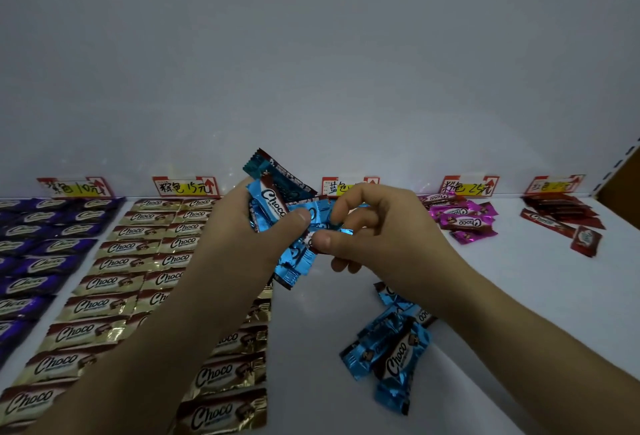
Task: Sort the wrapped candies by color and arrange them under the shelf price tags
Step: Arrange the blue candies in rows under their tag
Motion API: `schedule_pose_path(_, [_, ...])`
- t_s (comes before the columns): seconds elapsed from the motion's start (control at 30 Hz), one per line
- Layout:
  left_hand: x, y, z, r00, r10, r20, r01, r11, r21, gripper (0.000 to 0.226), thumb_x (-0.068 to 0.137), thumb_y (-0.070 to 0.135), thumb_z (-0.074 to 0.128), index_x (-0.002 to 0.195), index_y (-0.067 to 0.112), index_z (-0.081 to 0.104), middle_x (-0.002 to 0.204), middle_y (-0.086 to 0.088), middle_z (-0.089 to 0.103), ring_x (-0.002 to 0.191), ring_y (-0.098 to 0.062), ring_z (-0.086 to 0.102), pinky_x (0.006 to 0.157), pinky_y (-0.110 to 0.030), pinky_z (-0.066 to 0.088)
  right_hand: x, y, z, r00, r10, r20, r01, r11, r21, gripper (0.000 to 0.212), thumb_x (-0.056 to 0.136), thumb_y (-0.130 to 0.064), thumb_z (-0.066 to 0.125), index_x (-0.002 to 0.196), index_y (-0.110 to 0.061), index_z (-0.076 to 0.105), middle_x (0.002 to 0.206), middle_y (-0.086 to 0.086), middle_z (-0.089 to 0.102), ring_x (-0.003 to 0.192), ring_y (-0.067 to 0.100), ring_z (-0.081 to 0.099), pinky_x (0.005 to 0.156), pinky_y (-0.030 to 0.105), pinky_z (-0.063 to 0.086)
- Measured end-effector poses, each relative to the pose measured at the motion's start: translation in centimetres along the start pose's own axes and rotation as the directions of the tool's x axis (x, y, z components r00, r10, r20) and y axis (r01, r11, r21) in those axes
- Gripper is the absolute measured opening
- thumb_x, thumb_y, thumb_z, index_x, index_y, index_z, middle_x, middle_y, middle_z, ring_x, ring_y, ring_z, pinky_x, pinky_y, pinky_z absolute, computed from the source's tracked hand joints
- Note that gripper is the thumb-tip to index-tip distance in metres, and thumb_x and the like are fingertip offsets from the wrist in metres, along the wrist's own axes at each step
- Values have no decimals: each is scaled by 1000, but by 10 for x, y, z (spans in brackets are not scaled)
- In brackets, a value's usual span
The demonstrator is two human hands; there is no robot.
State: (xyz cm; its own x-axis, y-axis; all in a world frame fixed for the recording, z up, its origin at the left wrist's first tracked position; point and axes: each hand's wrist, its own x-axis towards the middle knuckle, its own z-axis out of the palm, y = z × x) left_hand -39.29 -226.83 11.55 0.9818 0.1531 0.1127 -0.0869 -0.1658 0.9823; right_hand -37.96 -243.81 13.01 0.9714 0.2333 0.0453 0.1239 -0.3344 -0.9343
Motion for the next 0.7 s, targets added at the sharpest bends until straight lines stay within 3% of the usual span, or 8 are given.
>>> schedule_pose_path(0.1, [2,2,-5,999,-12,-29,11,1000,-28,14,90,22,71,89,24,57,77,8,72,69,-7,72,50,-20,55,0,4,-11,999,13,53,-12,1000,-15,21,84,-20,78,102,-19,68,75,5,75,67,21,72,66,38,61])
schedule_pose_path(0.2, [10,4,-14,997,-51,-57,44,992,-116,14,89,21,71,98,21,60,95,-3,74,82,-18,75,70,-41,63,3,11,-30,994,1,107,6,998,-63,12,96,-17,65,104,-20,73,76,-5,72,68,9,66,66,26,58])
schedule_pose_path(0.3, [17,6,-26,996,-49,-68,37,984,-172,15,89,18,72,101,20,63,95,-1,76,87,-21,76,75,-41,59,18,19,-48,998,-22,59,36,968,-247,15,99,-19,60,103,-26,73,83,-5,73,79,15,69,71,32,59])
schedule_pose_path(0.37, [21,7,-31,996,-53,-70,39,981,-189,16,90,16,72,103,18,63,95,-1,76,87,-21,76,74,-39,59,37,20,-49,992,-64,107,106,887,-449,20,101,-17,56,101,-27,73,87,-3,69,81,21,66,72,35,56])
schedule_pose_path(0.43, [23,7,-34,995,-76,-64,60,974,-216,16,90,13,71,104,15,63,95,-3,77,85,-21,76,71,-36,61,56,19,-38,968,-56,244,202,750,-630,29,102,-10,50,101,-26,74,89,-10,61,80,14,59,70,23,47])
schedule_pose_path(0.57, [25,9,-38,994,-102,-46,86,959,-268,17,90,10,70,105,14,63,97,-6,76,85,-21,76,71,-35,63,82,26,-7,888,-14,459,392,543,-743,38,95,-1,49,99,-29,75,105,-5,57,95,11,54,88,31,48])
schedule_pose_path(0.63, [25,11,-41,993,-97,-61,76,956,-283,17,91,11,70,106,15,62,99,-6,76,87,-20,76,74,-36,63,84,32,3,893,-72,444,408,547,-731,35,97,-7,53,111,-34,69,122,-6,50,109,9,49,94,28,45])
schedule_pose_path(0.7, [27,13,-46,993,-95,-75,66,946,-317,17,91,10,69,106,14,62,100,-5,75,87,-19,75,74,-34,63,82,38,5,931,-255,262,365,590,-720,23,98,-17,57,115,-31,65,117,-6,53,106,11,51,88,28,45])
